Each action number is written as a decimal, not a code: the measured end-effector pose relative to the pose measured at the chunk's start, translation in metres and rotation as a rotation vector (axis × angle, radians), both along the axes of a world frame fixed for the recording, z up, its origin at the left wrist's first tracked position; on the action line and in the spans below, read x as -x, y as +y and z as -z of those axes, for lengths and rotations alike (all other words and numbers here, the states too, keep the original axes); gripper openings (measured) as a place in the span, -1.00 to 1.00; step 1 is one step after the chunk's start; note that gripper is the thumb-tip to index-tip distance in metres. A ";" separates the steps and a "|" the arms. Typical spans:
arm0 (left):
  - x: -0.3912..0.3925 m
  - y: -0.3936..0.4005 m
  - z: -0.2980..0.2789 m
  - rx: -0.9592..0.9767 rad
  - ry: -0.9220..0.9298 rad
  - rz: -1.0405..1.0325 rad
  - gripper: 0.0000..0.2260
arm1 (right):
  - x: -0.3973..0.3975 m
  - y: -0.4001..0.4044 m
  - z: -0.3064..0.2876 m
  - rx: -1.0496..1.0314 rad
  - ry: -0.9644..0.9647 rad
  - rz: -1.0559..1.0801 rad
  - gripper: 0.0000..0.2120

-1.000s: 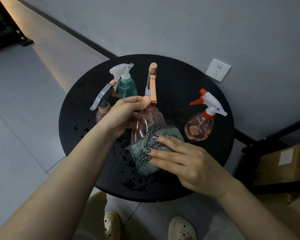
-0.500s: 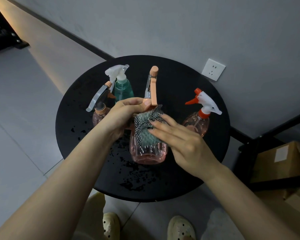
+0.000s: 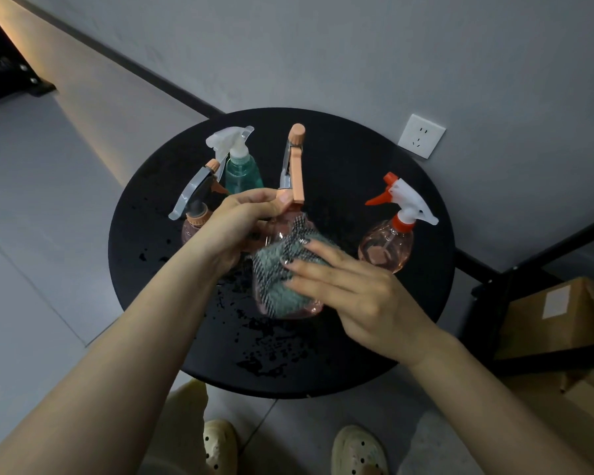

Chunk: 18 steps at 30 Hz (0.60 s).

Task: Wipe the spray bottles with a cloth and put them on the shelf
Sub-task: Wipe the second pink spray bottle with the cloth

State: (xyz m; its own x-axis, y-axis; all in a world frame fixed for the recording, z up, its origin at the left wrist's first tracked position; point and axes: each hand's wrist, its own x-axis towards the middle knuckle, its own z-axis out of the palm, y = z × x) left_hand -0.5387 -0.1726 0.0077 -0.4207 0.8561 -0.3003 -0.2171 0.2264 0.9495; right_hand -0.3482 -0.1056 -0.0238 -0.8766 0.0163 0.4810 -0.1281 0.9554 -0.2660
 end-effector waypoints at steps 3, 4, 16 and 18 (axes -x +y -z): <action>-0.001 0.001 0.003 -0.007 -0.049 0.016 -0.93 | 0.007 0.006 -0.002 0.134 0.003 0.098 -0.49; -0.002 0.001 0.004 0.001 -0.046 0.012 -0.93 | 0.008 0.008 -0.003 0.172 0.007 0.127 -0.53; 0.000 0.000 0.001 0.013 0.023 0.007 -0.93 | -0.008 -0.002 -0.001 -0.101 -0.012 -0.043 -0.63; 0.001 0.000 0.002 0.013 0.038 -0.007 -0.90 | -0.010 -0.004 0.001 -0.123 -0.017 -0.069 -0.67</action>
State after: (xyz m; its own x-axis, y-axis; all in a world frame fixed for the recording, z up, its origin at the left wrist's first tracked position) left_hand -0.5399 -0.1726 0.0061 -0.4383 0.8489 -0.2955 -0.1828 0.2376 0.9540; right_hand -0.3379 -0.1093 -0.0249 -0.8818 -0.1027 0.4604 -0.1915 0.9699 -0.1504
